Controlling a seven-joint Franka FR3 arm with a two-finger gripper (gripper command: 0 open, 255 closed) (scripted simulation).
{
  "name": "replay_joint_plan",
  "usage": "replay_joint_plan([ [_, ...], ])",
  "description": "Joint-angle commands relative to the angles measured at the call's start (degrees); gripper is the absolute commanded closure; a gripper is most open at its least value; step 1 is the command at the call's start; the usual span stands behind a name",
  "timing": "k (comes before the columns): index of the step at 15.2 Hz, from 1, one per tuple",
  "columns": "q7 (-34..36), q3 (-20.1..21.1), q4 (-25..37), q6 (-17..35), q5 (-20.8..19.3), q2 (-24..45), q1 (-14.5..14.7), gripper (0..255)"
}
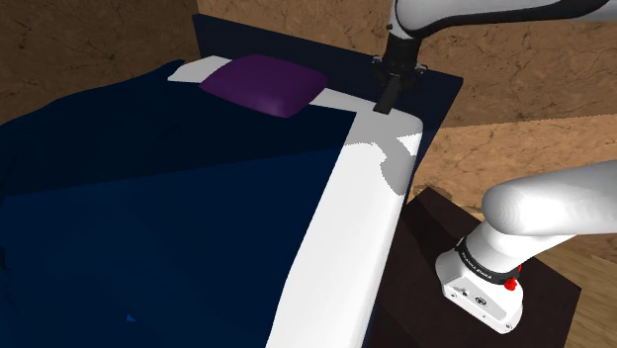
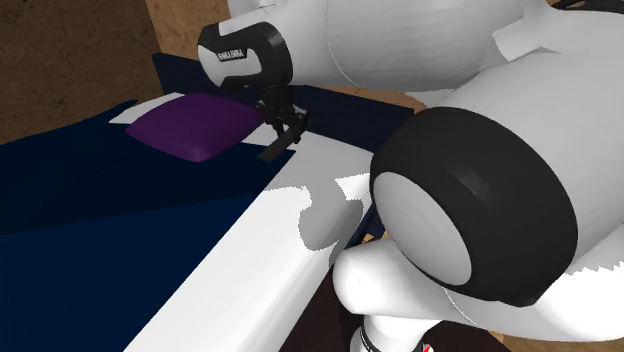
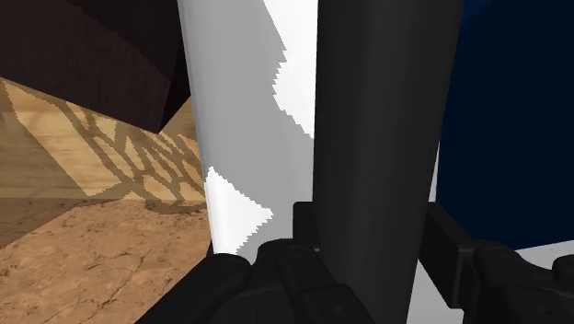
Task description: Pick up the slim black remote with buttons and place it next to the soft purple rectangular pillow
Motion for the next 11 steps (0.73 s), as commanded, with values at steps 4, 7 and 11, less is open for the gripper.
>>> replay_joint_plan([
  [4, 6.8, 6.2, 8.3, -0.6, -1.6, 8.5, -0.9, 255],
  [7, 11.7, 10.3, 14.2, -1.4, -4.1, 14.8, -1.7, 255],
  [11, 19.1, 15.8, 23.2, -3.4, -9.6, 24.6, -1.9, 255],
])
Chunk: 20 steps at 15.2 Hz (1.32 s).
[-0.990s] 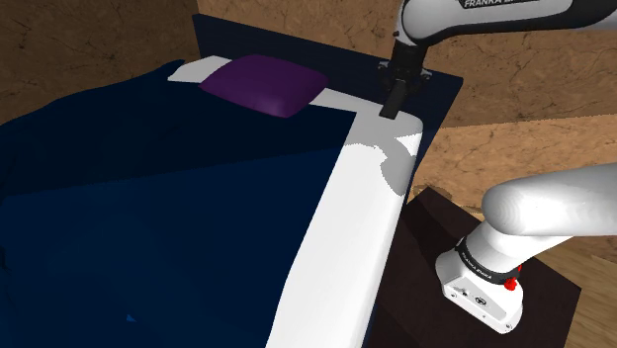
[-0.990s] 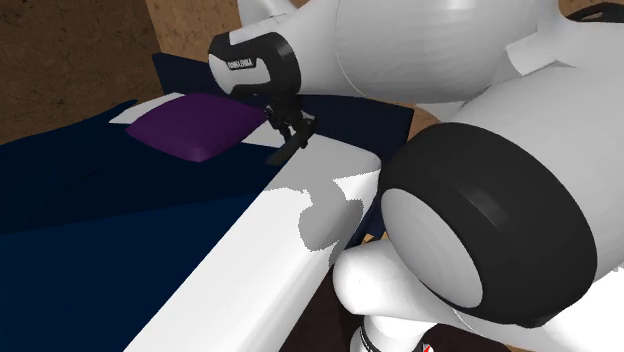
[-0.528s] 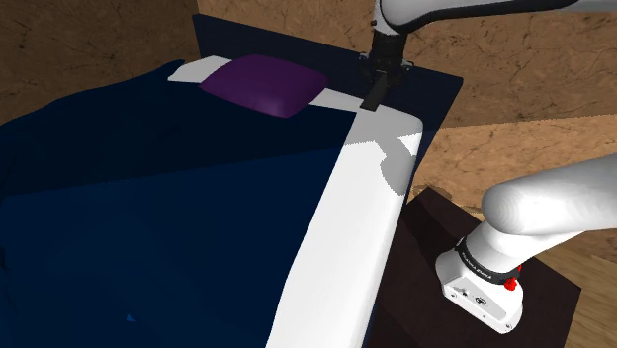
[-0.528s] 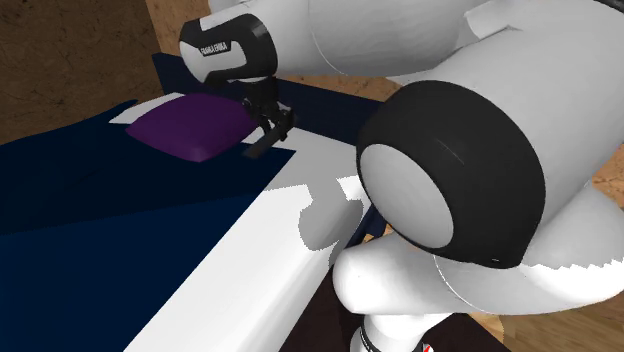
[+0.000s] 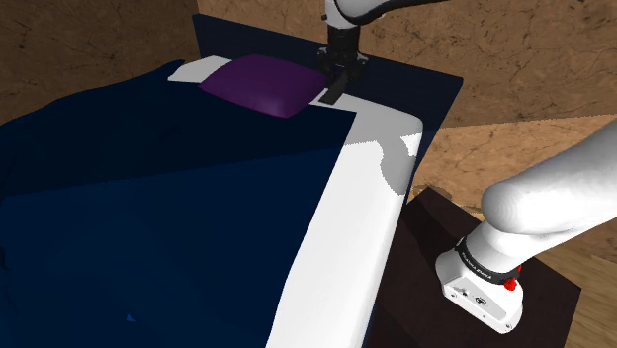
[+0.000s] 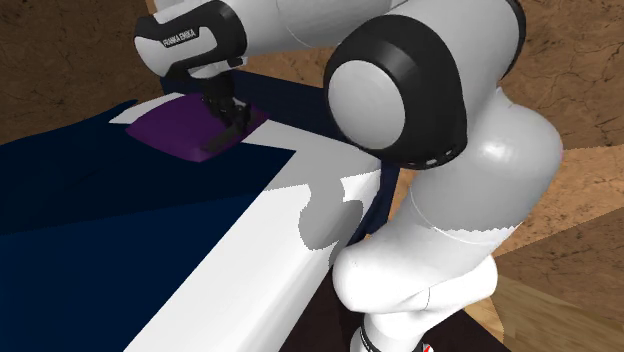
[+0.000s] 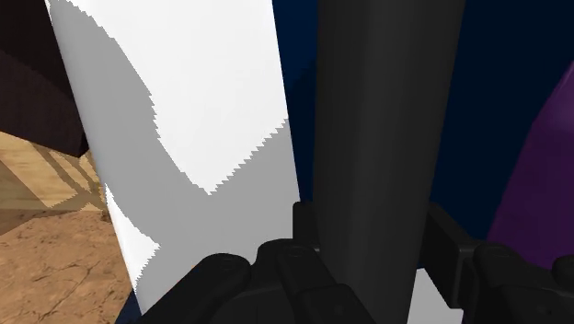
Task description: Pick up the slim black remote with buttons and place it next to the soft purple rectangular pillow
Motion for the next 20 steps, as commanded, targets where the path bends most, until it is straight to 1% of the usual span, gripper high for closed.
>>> replay_joint_plan([
  [1, 3.9, 2.5, 4.4, -1.2, -3.1, 4.9, 0.3, 255],
  [4, 9.8, 5.4, 12.5, -4.3, -9.3, 13.9, 2.5, 255],
  [5, 11.7, 5.9, 15.5, -5.6, -11.6, 17.0, 3.8, 255],
  [7, 14.9, 6.2, 21.8, -8.6, -15.8, 23.2, 7.3, 255],
  [9, 17.3, 5.8, 28.9, -11.8, -19.8, 29.3, 11.7, 255],
  [11, 18.8, 4.8, 36.9, -15.3, -23.4, 35.3, 16.7, 255],
  [12, 19.2, 4.1, 41.4, -17.2, -25.0, 38.4, 19.5, 255],
  [13, 19.3, 3.2, 47.6, -19.7, -27.2, 42.4, 23.2, 255],
  [20, 20.9, 3.1, 40.7, -14.1, -26.7, 41.6, 21.1, 255],
])
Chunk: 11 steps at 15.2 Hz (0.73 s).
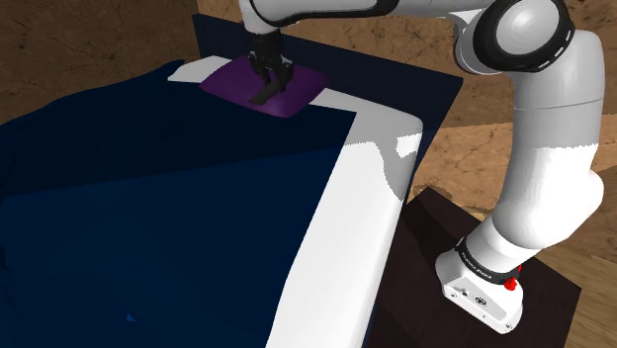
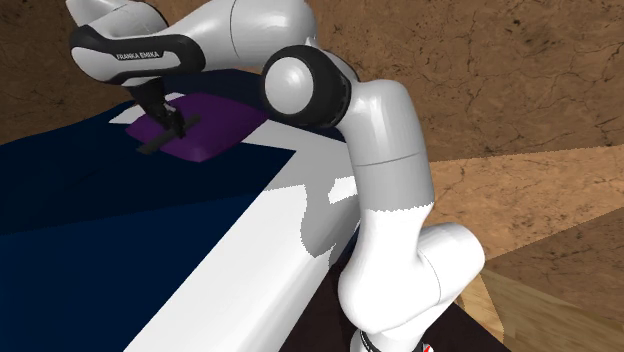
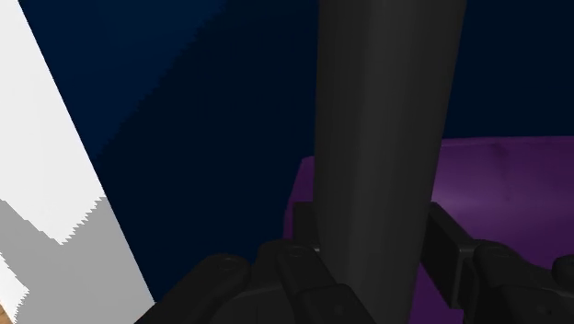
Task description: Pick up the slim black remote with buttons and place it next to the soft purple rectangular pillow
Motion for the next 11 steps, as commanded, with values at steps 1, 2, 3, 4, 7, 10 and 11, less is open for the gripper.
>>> replay_joint_plan([
  [1, 0.5, 0.1, -2.2, 1.8, 0.1, -0.3, -0.8, 255],
  [2, 0.7, 0.1, -3.1, 2.5, 0.1, -0.3, -1.0, 255],
  [3, 1.0, 0.1, -3.9, 3.2, 0.0, -0.3, -1.2, 255],
  [4, 1.2, 0.0, -4.6, 3.9, 0.0, -0.3, -1.4, 255],
  [7, 1.9, -0.1, -6.8, 6.0, -0.3, -0.1, -1.9, 255],
  [10, 2.6, -0.2, -8.7, 8.0, -0.6, 0.2, -2.3, 255],
  [11, 2.8, -0.3, -9.3, 8.6, -0.8, 0.3, -2.4, 255],
])
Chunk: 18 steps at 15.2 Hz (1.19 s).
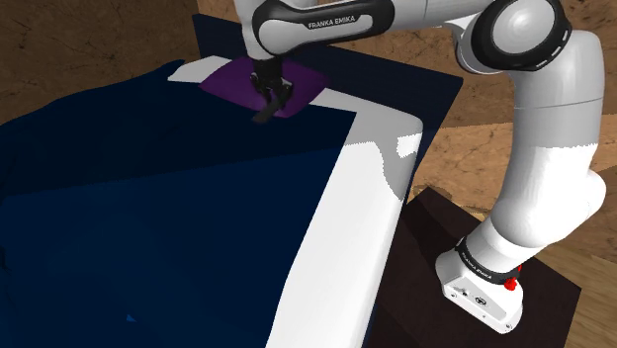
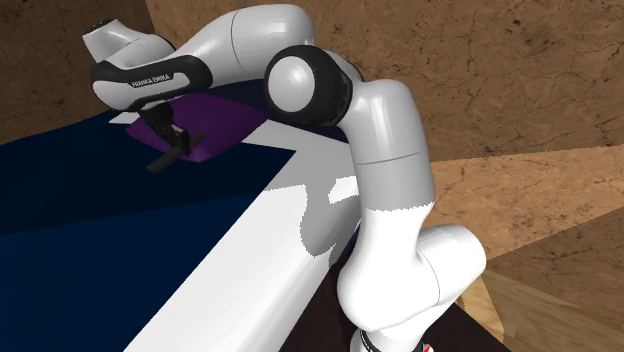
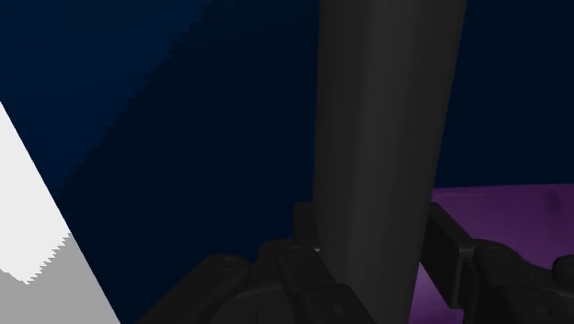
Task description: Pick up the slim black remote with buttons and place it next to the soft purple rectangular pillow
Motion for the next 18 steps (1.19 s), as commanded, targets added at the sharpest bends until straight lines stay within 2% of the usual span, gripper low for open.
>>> replay_joint_plan([
  [1, 0.6, -0.1, -1.6, 1.5, -0.2, 0.0, -0.4, 255],
  [18, 4.3, -1.8, -8.3, 10.1, -3.3, 3.5, -0.7, 255],
])
